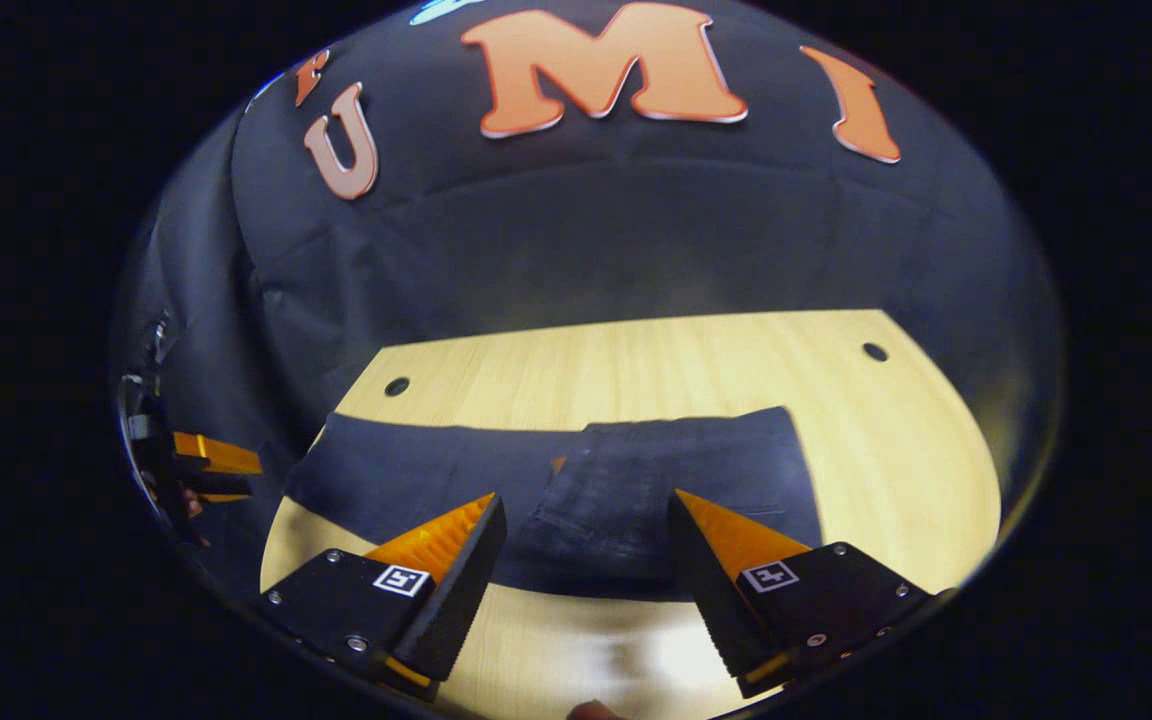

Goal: Grasp the waist and the cuffs of the jeans and fold them to make the two legs overlap; first hold the waist and fold one-third of the jeans toward the cuffs, then hold the cuffs and fold the remaining one-third in the same direction to finish folding.

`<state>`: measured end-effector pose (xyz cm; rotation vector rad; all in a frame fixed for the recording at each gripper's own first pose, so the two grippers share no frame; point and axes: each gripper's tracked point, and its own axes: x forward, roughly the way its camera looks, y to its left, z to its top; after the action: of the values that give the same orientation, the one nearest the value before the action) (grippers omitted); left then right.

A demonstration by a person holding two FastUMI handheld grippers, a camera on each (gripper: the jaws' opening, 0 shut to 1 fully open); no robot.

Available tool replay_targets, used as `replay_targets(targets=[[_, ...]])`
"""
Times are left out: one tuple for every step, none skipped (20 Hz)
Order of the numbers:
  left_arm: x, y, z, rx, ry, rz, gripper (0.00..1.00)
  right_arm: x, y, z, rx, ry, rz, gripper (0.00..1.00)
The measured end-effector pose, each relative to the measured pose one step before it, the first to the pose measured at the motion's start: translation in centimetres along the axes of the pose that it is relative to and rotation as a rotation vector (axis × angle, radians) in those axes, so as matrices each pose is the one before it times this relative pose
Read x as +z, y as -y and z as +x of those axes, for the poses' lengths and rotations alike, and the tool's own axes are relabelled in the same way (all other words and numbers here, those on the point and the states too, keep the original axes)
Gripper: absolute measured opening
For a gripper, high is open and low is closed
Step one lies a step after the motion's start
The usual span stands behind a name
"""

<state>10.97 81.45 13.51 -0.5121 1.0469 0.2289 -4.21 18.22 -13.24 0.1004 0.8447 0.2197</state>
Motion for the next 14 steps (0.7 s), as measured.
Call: replay_targets(targets=[[0.095, -0.78, 1.025, 0.02489, -0.0316, -0.02828, 0.98, 0.671, 1.22, -1.494, -0.03113, 0.02108, 0.00678, 0.98], [0.104, -0.868, 1.324, 0.02736, -0.0389, -0.02029, 0.98, 0.333, 1.482, -1.547, -0.02833, 0.02181, 0.01134, 0.98], [0.247, -0.817, 0.759, 0.03469, -0.02753, -0.02256, 0.98, 0.193, 1.295, -1.073, -0.02698, 0.01843, 0.01237, 0.98], [0.121, -0.81, 1.333, 0.02815, -0.027, -0.02082, 0.98, 0.109, 1.038, -0.983, -0.02636, 0.02092, 0.01303, 0.98], [0.017, -0.493, 1.144, 0.03095, -0.03083, -0.02386, 0.97, 0.135, 0.973, -0.793, -0.0239, 0.01764, 0.01437, 0.98], [-0.172, -0.348, 1.096, 0.02675, -0.03711, -0.02464, 0.98, 0.065, 1.249, -0.75, -0.02601, 0.01904, 0.01372, 0.98], [0.113, -0.359, 0.778, 0.03336, -0.02222, -0.01164, 0.98, -0.122, 1.089, -0.715, -0.02358, 0.00759, 0.00747, 0.97], [0.296, -0.327, 0.787, 0.03377, -0.01462, -0.0121, 0.98, -0.128, 0.869, -0.576, -0.02138, 0.00749, 0.0039, 0.97], [0.534, 0.201, 0.872, 0.0201, 0.00193, -0.00339, 0.98, -0.065, 0.878, -0.647, -0.02056, 0.00588, -0.00004, 0.98], [0.504, -0.151, 0.415, 0.02703, -0.00343, -0.00352, 0.98, -0.113, 0.802, -0.599, -0.02048, 0.00608, -0.0006, 0.98], [0.621, 0.247, 0.736, 0.01461, 0.00412, -0.0076, 0.98, -0.146, 0.634, -0.459, -0.01485, 0.00378, -0.0011, 0.98], [0.326, -0.128, 0.652, 0.02877, -0.00671, -0.00521, 0.97, -0.011, 0.716, -0.473, -0.01295, 0.00085, 0.00045, 0.98], [0.043, -0.005, 0.574, 0.0181, -0.00575, -0.01024, 0.98, -0.106, 0.371, -0.322, -0.00512, -0.0002, 0.00379, 0.98], [-0.32, -0.69, 0.065, 0.04033, -0.01247, -0.00878, 0.97, -0.072, 0.426, -0.299, -0.0078, 0.00158, 0.00504, 0.98]])
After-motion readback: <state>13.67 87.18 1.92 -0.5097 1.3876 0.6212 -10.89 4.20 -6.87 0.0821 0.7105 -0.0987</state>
